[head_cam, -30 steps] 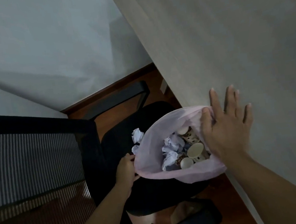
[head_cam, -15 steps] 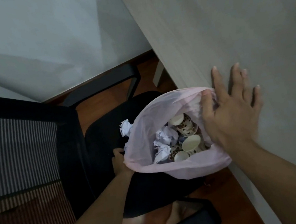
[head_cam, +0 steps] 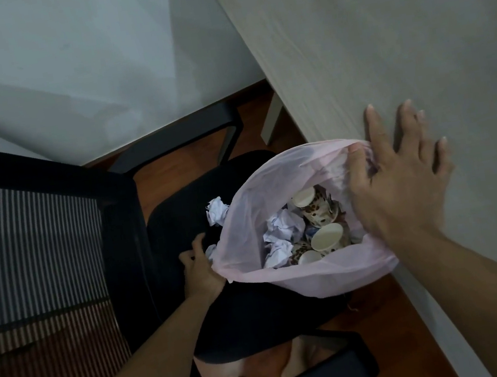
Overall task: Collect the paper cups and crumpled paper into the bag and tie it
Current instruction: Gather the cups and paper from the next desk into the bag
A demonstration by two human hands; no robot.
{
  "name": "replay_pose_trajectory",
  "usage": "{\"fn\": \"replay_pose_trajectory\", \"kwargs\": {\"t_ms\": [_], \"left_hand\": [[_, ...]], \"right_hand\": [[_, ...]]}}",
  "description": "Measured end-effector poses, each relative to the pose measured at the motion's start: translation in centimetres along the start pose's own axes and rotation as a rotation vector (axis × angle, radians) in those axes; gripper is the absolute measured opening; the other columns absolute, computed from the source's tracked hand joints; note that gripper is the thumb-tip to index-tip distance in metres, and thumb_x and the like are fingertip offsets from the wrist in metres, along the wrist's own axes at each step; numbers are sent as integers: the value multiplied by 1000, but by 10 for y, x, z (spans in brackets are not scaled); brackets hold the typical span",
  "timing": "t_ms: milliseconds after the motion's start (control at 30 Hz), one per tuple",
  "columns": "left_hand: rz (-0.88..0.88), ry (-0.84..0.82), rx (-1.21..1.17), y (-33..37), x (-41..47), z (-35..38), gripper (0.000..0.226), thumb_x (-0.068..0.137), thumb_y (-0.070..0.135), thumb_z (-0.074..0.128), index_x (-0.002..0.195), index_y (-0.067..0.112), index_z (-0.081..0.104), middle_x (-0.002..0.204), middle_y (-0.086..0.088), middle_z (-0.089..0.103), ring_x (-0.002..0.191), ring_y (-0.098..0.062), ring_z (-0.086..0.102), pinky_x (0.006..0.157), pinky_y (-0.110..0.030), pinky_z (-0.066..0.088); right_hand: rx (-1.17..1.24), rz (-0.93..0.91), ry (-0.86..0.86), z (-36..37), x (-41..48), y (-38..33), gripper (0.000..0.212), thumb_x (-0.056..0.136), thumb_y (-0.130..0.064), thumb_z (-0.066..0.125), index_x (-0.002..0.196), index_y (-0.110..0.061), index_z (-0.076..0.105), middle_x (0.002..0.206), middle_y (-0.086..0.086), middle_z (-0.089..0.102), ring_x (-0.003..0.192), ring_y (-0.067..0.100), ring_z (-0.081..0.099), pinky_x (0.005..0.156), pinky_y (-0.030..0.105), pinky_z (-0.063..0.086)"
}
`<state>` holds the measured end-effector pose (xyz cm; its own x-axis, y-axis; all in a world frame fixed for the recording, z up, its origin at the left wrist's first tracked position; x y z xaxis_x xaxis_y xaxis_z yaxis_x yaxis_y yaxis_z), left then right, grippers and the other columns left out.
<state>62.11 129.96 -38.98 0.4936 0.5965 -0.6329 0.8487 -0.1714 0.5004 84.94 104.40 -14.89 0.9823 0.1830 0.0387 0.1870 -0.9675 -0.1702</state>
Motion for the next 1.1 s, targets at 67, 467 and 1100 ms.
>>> {"fn": "replay_pose_trajectory", "kwargs": {"t_ms": [67, 467, 1100], "left_hand": [[65, -56, 137, -2, -1, 8, 75, 86, 55, 75, 150, 40, 38, 142, 0, 34, 119, -23, 51, 105, -41, 51], [-36, 292, -910, 62, -30, -72, 42, 101, 28, 73, 138, 20, 54, 126, -6, 72, 103, -22, 76, 80, -39, 62], [268, -569, 157, 151, -87, -35, 52, 93, 78, 62, 110, 29, 73, 112, 18, 75, 103, -3, 70, 99, -29, 53]], "right_hand": [[2, -5, -3, 0, 0, 0, 67, 112, -57, 26, 174, -40, 9, 184, 6, 3, 170, 27, 1, 135, 59, 5], [1, 6, -5, -3, 0, -2, 66, 113, -56, 28, 174, -41, 8, 184, 6, 3, 170, 27, 1, 135, 59, 5], [12, 25, -3, -2, 3, -1, 66, 111, -56, 26, 174, -42, 11, 184, 6, 6, 170, 26, 3, 135, 59, 7]]}}
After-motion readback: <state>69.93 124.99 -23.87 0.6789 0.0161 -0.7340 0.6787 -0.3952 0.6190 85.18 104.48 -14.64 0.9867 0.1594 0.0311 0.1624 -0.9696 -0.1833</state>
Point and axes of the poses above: each hand's wrist, its own x-axis towards the middle knuckle, its own z-axis out of the palm, y = z × x, the point moved 3 cm from there along x, towards the middle knuckle
